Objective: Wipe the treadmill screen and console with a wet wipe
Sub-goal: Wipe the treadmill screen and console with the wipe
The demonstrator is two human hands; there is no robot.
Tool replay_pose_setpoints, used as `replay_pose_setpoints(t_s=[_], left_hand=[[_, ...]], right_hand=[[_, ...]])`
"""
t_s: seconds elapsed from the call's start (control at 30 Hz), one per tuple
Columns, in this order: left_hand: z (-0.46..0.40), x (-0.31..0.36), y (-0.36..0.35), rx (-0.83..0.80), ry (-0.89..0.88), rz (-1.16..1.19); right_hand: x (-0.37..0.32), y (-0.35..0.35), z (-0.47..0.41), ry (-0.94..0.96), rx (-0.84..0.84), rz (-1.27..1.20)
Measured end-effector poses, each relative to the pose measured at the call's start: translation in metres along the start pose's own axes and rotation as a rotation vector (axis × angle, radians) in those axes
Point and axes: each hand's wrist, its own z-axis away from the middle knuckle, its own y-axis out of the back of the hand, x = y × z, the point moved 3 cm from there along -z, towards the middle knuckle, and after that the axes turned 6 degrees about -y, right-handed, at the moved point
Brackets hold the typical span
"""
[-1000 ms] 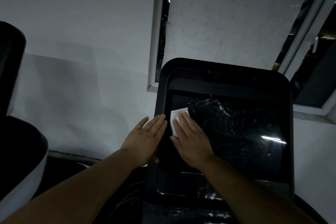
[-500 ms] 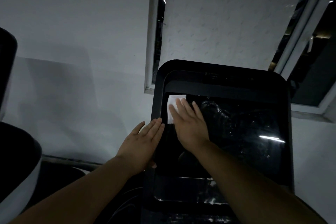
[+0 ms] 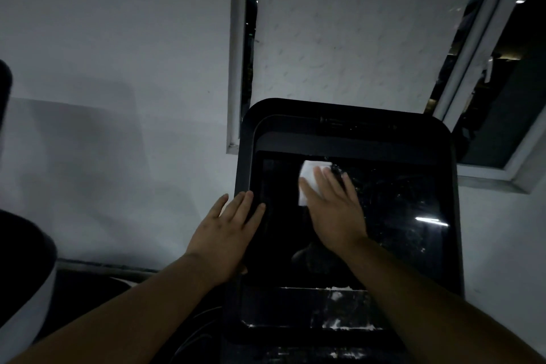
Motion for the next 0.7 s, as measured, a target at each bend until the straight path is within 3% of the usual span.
replay_pose_setpoints(t_s=[0.1,0.27,0.43,0.57,0.7], left_hand=[[-0.013,0.013,0.014,0.023,-0.016,0.057],[-0.028,0.038,0.043,0.151,-0.082,0.137],[-0.03,0.043,0.05,0.193,-0.079,0.157],[-0.035,0.049,0.047,0.166,-0.06,0.182],[-0.039,0.049,0.042,0.157,-0.057,0.194]], right_hand=[[-0.002,0.003,0.003,-0.088,-0.052,-0.026],[0.0,0.002,0.011,0.029,-0.073,-0.052],[0.037,0.002,0.008,-0.174,-0.052,-0.052],[0.005,0.001,0.001,-0.001,-0.026,-0.133],[0.059,0.0,0.013,-0.04,-0.027,-0.065]])
